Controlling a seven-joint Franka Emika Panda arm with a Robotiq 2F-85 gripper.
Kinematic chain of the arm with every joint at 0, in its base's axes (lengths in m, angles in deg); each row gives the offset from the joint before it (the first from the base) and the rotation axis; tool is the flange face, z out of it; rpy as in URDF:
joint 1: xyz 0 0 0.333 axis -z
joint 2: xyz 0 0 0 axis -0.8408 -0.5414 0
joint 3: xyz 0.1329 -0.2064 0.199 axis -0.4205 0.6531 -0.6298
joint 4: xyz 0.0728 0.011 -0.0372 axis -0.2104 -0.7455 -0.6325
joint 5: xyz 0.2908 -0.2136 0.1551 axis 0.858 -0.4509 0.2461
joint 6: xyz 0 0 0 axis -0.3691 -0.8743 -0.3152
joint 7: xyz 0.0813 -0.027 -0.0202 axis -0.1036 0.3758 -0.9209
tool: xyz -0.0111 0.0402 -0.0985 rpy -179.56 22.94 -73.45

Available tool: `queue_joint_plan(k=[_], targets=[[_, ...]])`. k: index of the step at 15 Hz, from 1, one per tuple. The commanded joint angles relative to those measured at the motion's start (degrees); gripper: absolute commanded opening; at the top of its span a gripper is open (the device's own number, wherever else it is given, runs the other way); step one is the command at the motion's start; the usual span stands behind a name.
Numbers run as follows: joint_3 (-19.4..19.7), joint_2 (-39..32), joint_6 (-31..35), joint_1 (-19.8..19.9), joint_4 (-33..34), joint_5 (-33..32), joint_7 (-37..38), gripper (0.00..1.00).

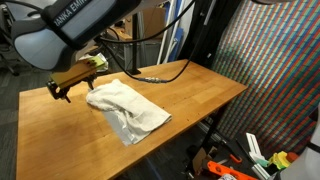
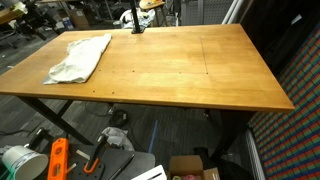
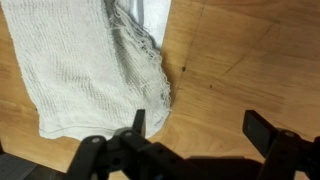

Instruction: Fold the white towel in half from right to left

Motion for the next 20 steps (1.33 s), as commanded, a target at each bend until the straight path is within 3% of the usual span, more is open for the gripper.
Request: queue_joint_plan(k=[1, 9, 10, 12, 16, 19, 20], targets=[[0.0, -7.5, -5.2, 1.9, 11.6, 2.6, -6.1, 1.0], [0.2, -16.1, -9.1, 5.1, 21.4, 6.7, -12.4, 1.0], [0.3, -16.6, -9.1, 5.1, 22.0, 6.9, -12.8, 0.75], [0.4, -17.6, -9.0, 5.2, 23.3, 7.3, -13.2, 0.68], [0.9, -19.1, -9.7, 5.9, 26.0, 8.2, -13.1, 0.35], [1.3, -20.3, -10.4, 7.0, 28.1, 9.1, -12.9, 0.16], [1.3, -20.7, -10.9, 7.4, 28.8, 9.3, -13.0, 0.16]])
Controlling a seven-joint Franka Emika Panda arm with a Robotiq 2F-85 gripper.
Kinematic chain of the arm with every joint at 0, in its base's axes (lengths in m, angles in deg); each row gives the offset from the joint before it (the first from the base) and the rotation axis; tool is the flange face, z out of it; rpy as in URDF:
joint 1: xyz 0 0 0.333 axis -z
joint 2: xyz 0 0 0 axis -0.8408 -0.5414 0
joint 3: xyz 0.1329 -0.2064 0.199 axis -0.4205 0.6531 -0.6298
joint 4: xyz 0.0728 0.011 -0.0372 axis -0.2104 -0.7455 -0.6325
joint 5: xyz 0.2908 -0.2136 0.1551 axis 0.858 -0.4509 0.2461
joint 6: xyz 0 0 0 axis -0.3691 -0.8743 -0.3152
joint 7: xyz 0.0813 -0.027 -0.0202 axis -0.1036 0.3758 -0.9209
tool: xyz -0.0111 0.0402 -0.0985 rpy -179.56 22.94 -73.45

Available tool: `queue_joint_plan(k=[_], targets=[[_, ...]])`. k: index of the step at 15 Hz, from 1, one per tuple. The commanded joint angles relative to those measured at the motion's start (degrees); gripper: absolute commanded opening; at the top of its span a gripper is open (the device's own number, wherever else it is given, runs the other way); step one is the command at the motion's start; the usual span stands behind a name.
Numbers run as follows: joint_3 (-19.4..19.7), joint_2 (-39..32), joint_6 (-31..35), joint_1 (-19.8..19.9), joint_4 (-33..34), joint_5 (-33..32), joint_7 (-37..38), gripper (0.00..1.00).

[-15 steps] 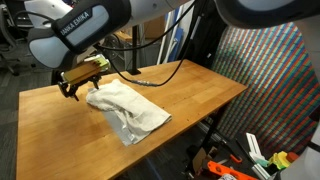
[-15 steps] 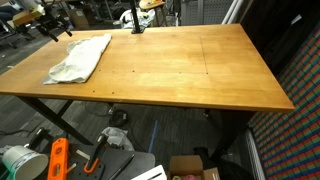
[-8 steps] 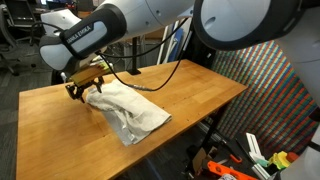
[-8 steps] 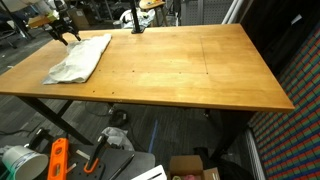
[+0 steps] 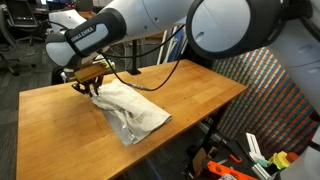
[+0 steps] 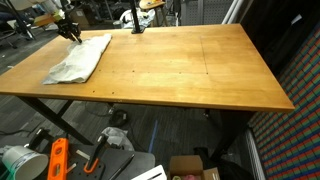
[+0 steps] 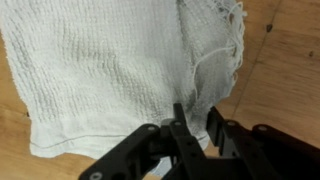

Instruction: Fold the white towel in half from right to left

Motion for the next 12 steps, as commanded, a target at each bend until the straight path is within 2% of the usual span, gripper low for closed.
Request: queue_joint_plan(k=[1, 6, 12], targets=[[0.6, -3.0, -2.9, 1.1, 5.8, 2.4, -1.5, 0.12], [0.5, -4.8, -5.0, 3.0, 10.4, 5.7, 0.6, 0.18], [0.1, -5.8, -8.8, 5.7, 17.2, 12.9, 4.7, 0.16]])
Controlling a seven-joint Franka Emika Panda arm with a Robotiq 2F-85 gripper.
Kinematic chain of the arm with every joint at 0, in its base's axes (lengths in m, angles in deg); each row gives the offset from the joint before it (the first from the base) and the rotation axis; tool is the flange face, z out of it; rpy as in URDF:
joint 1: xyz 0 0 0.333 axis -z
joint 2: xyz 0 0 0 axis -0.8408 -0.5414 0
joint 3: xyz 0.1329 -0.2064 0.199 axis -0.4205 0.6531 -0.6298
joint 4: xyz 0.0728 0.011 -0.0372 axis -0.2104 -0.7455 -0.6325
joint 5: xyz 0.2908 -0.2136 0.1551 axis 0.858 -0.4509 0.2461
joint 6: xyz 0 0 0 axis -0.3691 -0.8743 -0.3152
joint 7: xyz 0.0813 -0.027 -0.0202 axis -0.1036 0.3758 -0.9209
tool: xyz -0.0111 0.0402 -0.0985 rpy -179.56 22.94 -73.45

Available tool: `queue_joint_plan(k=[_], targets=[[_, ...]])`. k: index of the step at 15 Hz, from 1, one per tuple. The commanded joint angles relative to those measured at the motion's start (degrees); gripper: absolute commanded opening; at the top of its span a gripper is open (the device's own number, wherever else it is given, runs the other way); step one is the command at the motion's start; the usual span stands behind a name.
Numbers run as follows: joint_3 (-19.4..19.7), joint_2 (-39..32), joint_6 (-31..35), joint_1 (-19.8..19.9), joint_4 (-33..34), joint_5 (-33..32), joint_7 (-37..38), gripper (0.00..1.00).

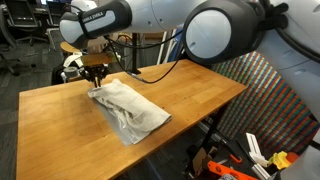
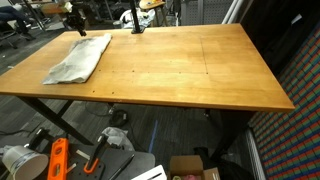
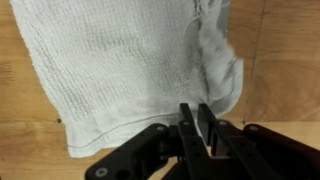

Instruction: Fold the white towel in half from right to left

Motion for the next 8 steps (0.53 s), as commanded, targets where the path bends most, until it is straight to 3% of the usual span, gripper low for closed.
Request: queue_joint_plan(k=[1, 3, 4, 5, 8], targets=[[0.1, -2.4, -2.5, 1.1, 7.3, 4.1, 3.1, 0.16], [-0.4, -2.4, -2.2, 1.8, 7.8, 4.4, 4.1, 0.17], [-0.3, -2.5, -1.8, 1.8, 7.9, 4.2, 4.0, 0.4], [0.0, -2.7, -1.2, 1.6, 8.0, 3.6, 3.8, 0.41], [0.7, -3.6, -2.3, 1.2, 8.3, 1.8, 2.3, 0.63]])
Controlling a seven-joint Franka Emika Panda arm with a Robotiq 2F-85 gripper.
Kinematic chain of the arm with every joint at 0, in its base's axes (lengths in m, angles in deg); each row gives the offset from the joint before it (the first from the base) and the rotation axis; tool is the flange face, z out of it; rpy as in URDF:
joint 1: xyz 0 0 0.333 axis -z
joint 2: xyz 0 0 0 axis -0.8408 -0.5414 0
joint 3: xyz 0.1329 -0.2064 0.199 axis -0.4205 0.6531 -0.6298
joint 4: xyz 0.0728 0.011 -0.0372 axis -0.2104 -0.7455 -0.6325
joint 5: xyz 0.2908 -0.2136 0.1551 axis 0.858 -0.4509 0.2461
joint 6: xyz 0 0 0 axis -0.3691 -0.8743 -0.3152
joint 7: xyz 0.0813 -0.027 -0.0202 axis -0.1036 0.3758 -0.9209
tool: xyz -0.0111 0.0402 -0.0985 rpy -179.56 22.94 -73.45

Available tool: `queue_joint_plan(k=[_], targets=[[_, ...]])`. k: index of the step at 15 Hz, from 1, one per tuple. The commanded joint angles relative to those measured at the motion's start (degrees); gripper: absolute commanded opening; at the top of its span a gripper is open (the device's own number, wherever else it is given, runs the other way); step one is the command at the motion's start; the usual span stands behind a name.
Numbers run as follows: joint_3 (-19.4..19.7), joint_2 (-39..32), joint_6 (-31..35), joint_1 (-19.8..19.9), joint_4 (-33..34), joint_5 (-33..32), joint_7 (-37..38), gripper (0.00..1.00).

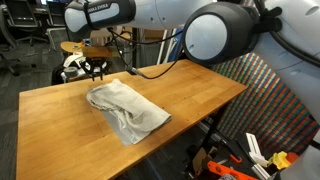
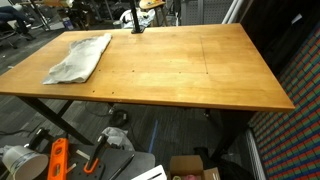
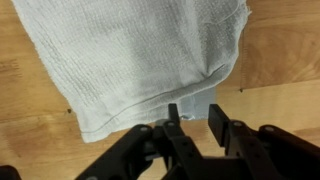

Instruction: Fold the white towel in half from right to left

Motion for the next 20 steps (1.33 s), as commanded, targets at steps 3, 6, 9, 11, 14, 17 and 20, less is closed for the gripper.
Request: queue_joint_plan(k=[3, 6, 9, 11, 14, 17, 20], targets=[[0.7, -3.4, -3.0, 0.2, 3.3, -1.8, -2.4, 0.85], [0.1, -4.0, -5.7, 1.7, 2.5, -1.1, -6.0, 1.0], [0.0, -3.6, -7.7, 2.9, 0.9, -1.2, -10.5, 1.0], [0.1, -3.2, -8.1, 3.4, 0.0, -1.5, -13.3, 1.0], [0.2, -3.4, -8.5, 4.0, -0.5, -1.4, -16.2, 1.0], [0.2, -3.9, -8.6, 4.8, -0.9, -1.0, -17.9, 1.0], [0.4, -3.8, -7.4, 5.6, -2.0, -0.9, -18.4, 1.0]])
